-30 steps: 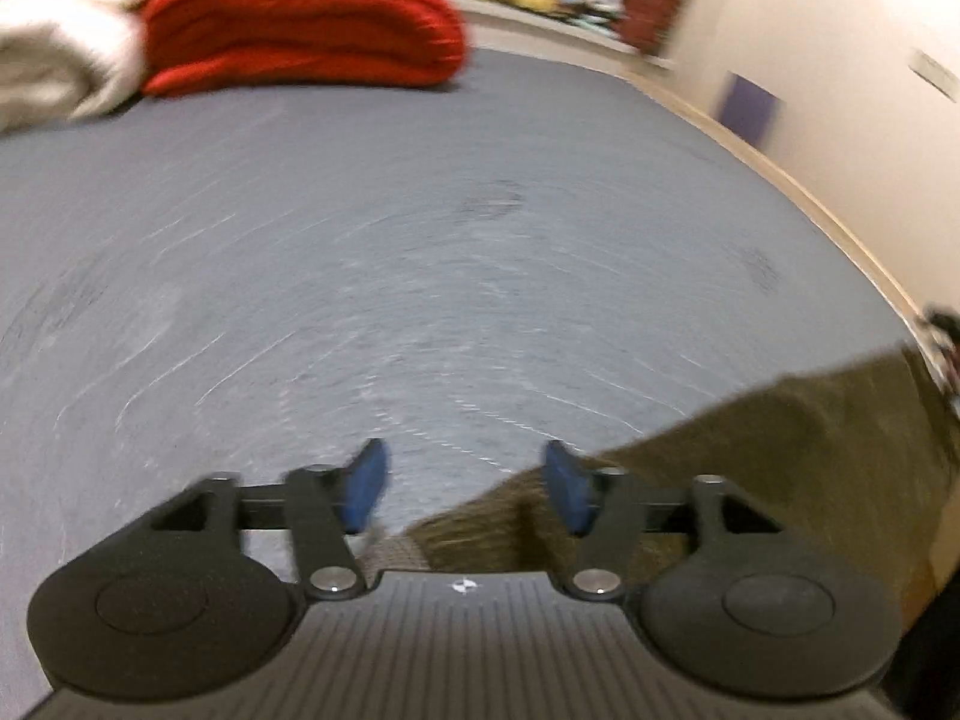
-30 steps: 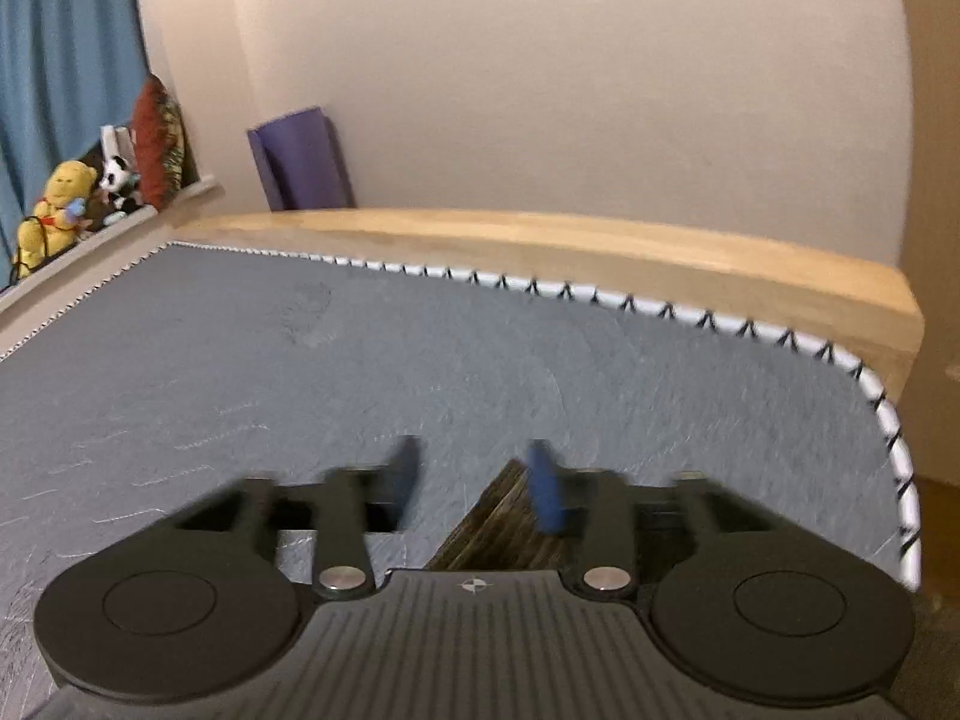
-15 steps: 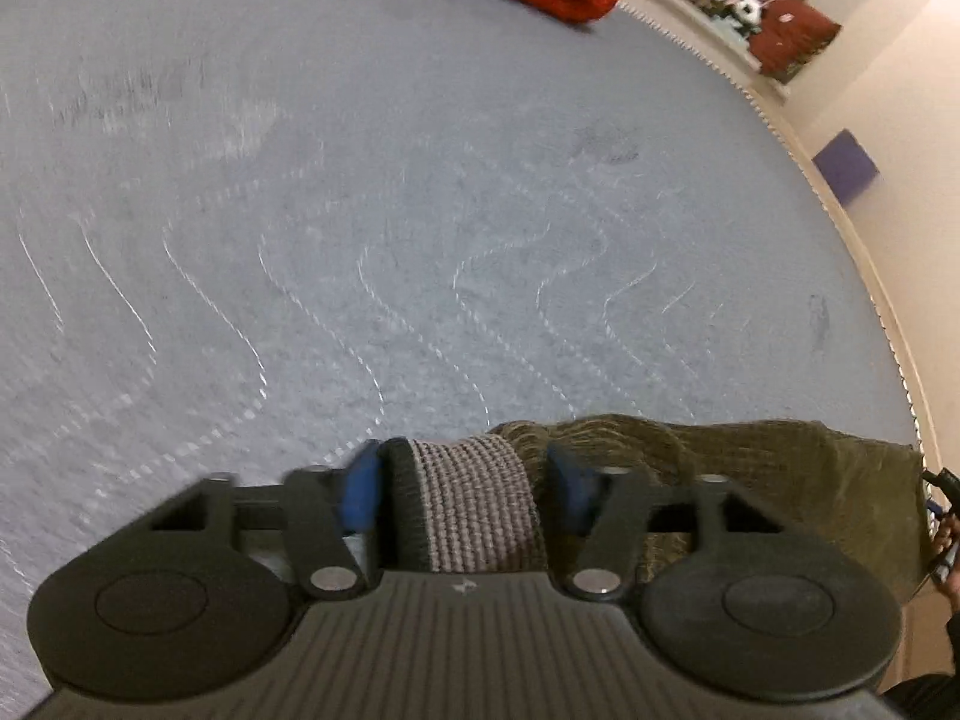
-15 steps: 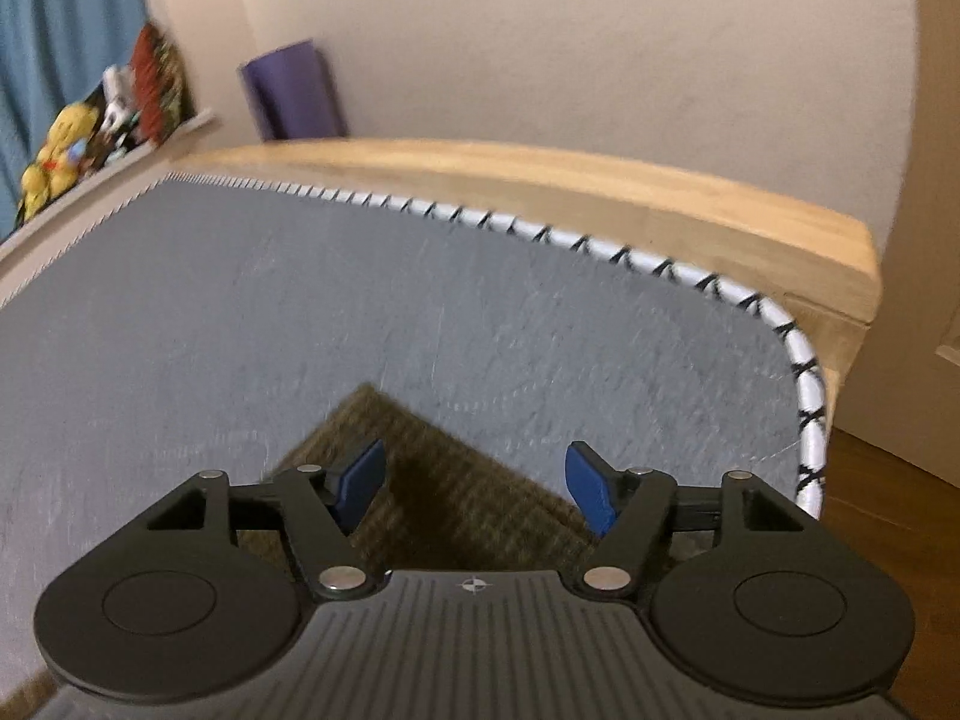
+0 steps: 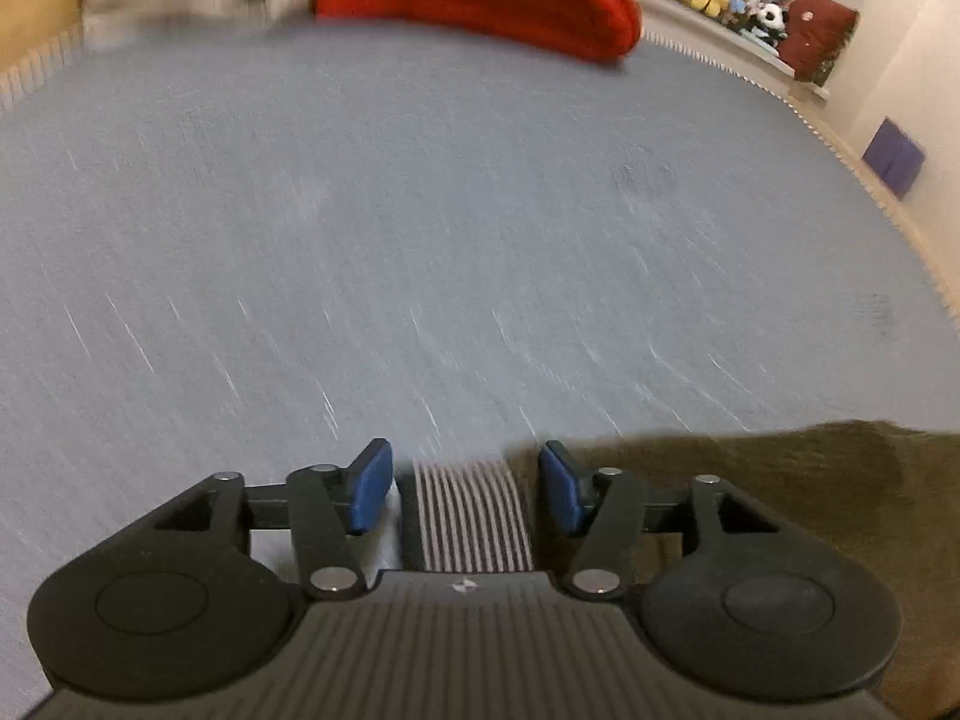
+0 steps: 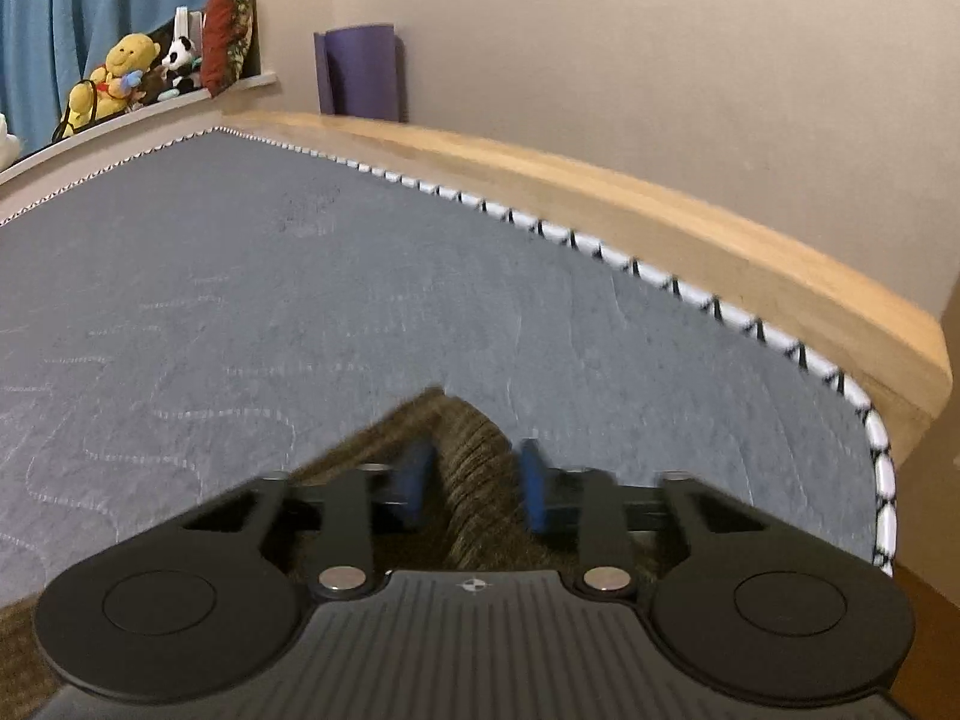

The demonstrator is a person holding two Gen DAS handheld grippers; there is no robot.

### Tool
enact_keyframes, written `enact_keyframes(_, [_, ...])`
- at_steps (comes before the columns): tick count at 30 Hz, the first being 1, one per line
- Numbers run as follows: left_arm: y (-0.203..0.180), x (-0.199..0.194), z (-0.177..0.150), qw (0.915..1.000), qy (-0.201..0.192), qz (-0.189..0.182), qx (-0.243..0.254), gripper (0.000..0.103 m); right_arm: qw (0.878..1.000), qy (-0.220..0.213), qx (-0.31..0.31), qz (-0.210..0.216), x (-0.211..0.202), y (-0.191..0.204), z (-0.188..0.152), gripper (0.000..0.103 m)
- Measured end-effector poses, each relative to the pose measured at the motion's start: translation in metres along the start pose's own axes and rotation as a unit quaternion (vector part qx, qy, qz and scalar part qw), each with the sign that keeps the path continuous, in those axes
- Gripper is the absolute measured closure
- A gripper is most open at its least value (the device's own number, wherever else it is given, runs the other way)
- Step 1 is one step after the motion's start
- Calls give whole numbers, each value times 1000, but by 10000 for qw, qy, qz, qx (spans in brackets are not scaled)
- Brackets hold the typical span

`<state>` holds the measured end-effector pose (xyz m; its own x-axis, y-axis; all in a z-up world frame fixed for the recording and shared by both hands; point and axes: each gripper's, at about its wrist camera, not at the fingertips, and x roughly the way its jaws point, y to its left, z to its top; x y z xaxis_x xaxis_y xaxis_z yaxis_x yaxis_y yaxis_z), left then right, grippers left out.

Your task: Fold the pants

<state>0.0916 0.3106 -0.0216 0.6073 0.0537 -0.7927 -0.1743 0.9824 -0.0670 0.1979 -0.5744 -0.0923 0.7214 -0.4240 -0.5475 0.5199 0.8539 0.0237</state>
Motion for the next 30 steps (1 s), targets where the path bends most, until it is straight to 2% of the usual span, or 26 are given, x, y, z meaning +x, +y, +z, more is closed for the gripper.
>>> enact_keyframes(1, [-9,-8,2,9986,-320,267,334,41,9999,-52,-83,-111,1,4,2,92])
enact_keyframes(2, [-19,-19,4,9949,-670,354,661,41,9991,-102,-192,-360,3,8,3,92])
enact_keyframes(3, [-27,-27,4,9920,-925,207,837,41,9984,-112,-227,-496,5,10,3,92])
enact_keyframes(4, [-33,-35,3,9894,-1108,-112,927,41,9984,-107,-198,-527,7,10,3,92])
enact_keyframes(5, [-40,-42,2,9860,-1186,-624,993,41,9984,-101,-171,-539,7,10,4,91])
enact_keyframes(7, [-50,-45,-4,9769,-1010,-1430,1226,41,9987,-90,-18,-501,2,8,8,88])
enact_keyframes(8, [-57,-44,-9,9713,-808,-1696,1462,41,9990,-101,111,-425,-1,5,11,80])
enact_keyframes(9, [-60,-40,-13,9688,-580,-1745,1659,41,9989,-125,241,-392,-6,1,13,72])
enact_keyframes(11, [-61,-15,-26,9695,370,-1357,2008,45,9978,-279,480,-375,-20,-8,19,63])
enact_keyframes(12, [-59,-4,-34,9667,688,-1074,2217,61,9971,-362,570,-345,-28,-13,22,60])
enact_keyframes(14, [-62,-9,-43,9571,547,-907,2697,60,9966,-438,649,-252,-40,-22,26,57])
enact_keyframes(16, [-65,-20,-45,9594,457,-916,2629,58,9968,-445,653,-157,-54,-34,30,54])
enact_keyframes(19, [-79,-26,-40,9563,244,-870,2780,57,9972,-453,601,23,-77,-49,31,49])
enact_keyframes(22, [-92,-45,-36,9553,-7,-1175,2714,48,9971,-298,574,404,-99,-67,27,46])
enact_keyframes(24, [-102,-53,-32,9557,-101,-1284,2646,43,9959,-37,532,737,-109,-78,19,46])
enact_keyframes(28, [-136,-62,-25,9521,-215,-1460,2678,43,9875,742,316,1352,-117,-90,-4,46])
enact_keyframes(29, [-143,-64,-24,9503,-243,-1535,2696,43,9857,1052,175,1308,-112,-92,-12,46])
enact_keyframes(30, [-153,-63,-24,9489,-254,-1596,2710,43,9860,1332,-9,1006,-107,-92,-21,47])
